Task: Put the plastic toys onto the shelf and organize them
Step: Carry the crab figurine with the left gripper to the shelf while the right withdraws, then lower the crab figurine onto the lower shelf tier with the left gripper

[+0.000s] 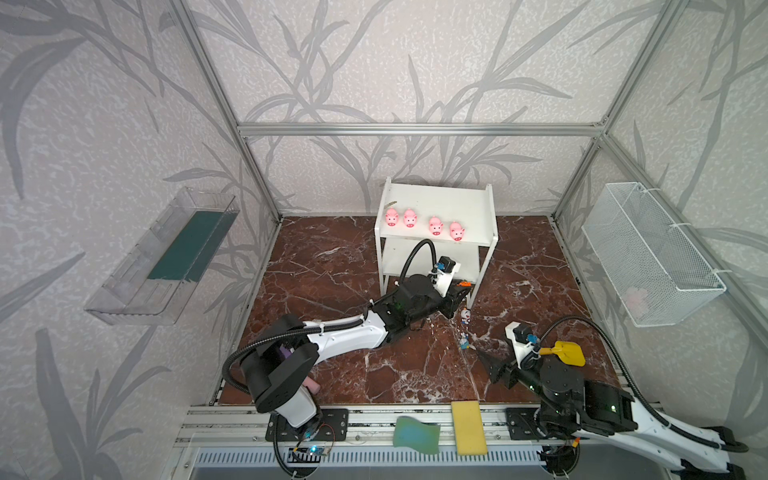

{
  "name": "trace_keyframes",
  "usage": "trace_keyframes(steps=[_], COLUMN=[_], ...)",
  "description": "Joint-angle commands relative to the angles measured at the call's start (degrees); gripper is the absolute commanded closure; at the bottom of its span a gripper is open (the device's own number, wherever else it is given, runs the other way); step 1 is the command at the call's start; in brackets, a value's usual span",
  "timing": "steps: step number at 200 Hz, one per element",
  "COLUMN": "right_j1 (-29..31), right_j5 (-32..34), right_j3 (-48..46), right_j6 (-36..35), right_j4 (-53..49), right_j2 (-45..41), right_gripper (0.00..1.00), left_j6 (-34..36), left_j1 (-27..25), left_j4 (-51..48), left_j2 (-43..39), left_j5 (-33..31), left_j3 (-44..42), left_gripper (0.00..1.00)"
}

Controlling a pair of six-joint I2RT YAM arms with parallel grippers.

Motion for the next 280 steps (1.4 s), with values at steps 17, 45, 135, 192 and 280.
trace_keyframes(steps=[17, 45, 135, 192, 280], right_j1=[0.4, 0.4, 0.5, 0.5, 0.4], right_j5=[1.9, 1.8, 1.6, 1.4, 1.3], right_j3=[1.2, 1.7, 1.3, 1.2, 1.1], right_j6=[-1.9, -2.2, -1.6, -1.5, -1.8], right_j4=[-1.5, -1.7, -2.0, -2.1, -1.9], right_j2=[0.2, 0.7, 0.4, 0.2, 0.1], right_gripper=[0.10, 0.10, 0.10, 0.10, 0.10], left_j6=[1.5, 2.6, 4.0, 4.3, 4.7], left_j1=[0.1, 0.2, 0.2, 0.4, 0.5], left_j4=[4.6, 4.7, 5.7, 5.6, 4.9], left_j2=[3.3, 5.8, 11.4, 13.9, 14.0], left_j5=[-3.5, -5.0, -11.0, -12.2, -13.8], left_j3=[3.1, 5.6, 9.2, 11.6, 11.9], left_gripper=[0.89, 0.89, 0.88, 0.85, 0.54])
